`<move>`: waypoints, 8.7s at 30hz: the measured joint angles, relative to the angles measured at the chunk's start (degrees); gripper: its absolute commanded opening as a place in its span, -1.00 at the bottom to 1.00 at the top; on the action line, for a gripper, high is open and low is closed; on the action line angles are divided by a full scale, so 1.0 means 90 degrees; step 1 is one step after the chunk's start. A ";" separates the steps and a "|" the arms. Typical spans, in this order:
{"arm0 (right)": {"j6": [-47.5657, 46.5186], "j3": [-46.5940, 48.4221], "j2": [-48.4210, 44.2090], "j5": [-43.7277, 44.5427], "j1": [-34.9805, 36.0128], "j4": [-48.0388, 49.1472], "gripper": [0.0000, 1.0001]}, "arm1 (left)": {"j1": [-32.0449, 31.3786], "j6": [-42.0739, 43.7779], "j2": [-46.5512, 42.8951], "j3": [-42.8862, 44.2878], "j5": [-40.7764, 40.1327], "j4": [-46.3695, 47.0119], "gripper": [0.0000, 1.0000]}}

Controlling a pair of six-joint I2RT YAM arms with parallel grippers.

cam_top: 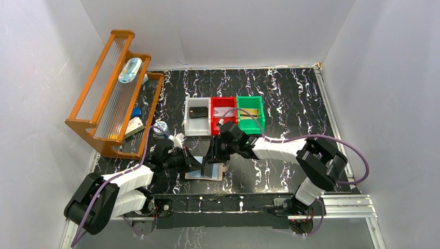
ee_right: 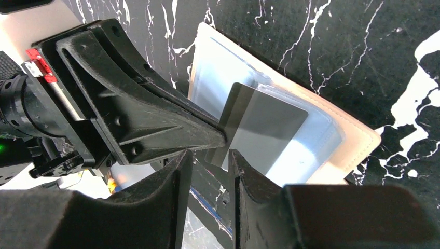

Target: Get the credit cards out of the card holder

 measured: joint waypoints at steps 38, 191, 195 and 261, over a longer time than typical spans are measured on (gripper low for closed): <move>0.0772 -0.0777 0.0425 -0.0141 -0.0085 0.0512 -0.42 | 0.0005 0.0474 -0.0027 0.0216 0.0129 -0.0447 -1.00; 0.0272 -0.2191 -0.2288 -0.0430 -0.1047 0.1802 0.17 | 0.0022 0.9488 0.1989 0.5260 -0.2438 -0.3466 -1.00; 0.0265 -0.2188 -0.2458 -0.0352 -0.1107 0.1610 0.16 | 0.0024 1.0207 0.2589 0.5729 -0.2616 -0.3293 -1.00; 0.0471 -0.2324 -0.3764 0.0843 -0.1336 0.0187 0.31 | 0.0437 1.2087 0.4784 0.5476 -0.2611 -0.0712 -0.28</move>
